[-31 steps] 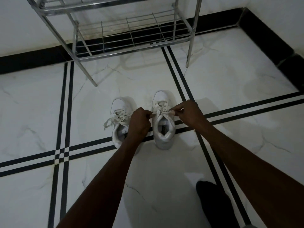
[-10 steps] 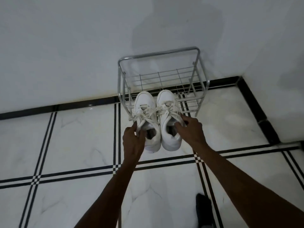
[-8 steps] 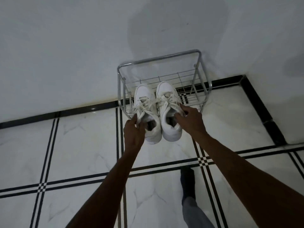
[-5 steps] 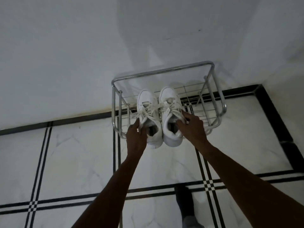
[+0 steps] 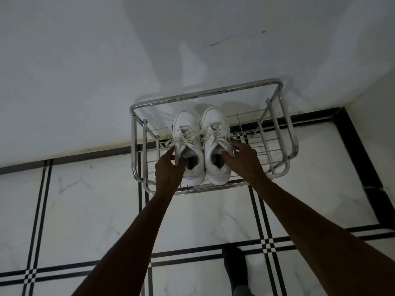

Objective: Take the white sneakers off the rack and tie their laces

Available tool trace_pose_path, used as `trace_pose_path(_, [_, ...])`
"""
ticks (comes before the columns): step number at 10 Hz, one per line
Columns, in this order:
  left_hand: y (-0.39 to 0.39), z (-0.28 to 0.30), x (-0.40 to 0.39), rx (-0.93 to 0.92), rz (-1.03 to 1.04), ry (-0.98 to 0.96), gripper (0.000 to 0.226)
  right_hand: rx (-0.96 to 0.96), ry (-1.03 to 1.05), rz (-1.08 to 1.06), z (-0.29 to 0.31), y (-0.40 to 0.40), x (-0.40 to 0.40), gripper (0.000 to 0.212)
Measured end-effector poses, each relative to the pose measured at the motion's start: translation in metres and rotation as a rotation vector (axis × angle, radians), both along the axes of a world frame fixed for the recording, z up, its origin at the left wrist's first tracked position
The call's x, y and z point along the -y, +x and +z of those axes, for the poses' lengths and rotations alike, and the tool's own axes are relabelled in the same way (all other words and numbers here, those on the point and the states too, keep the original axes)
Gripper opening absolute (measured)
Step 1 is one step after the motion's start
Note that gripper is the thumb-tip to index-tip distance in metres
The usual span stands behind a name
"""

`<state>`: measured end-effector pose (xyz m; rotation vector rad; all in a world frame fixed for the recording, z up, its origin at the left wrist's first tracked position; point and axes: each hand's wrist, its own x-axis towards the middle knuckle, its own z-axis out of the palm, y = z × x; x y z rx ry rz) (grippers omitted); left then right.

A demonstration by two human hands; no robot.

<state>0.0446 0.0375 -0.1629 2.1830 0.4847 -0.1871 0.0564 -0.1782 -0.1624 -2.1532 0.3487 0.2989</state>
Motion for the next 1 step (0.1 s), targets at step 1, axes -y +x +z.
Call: trace_pose_path(1, [-0.0028,0.0274,0.0019,0.097,-0.020,0.118,0.057,0.085,-0.071,0.051,0.0171,0.0012,0.0000,0.063])
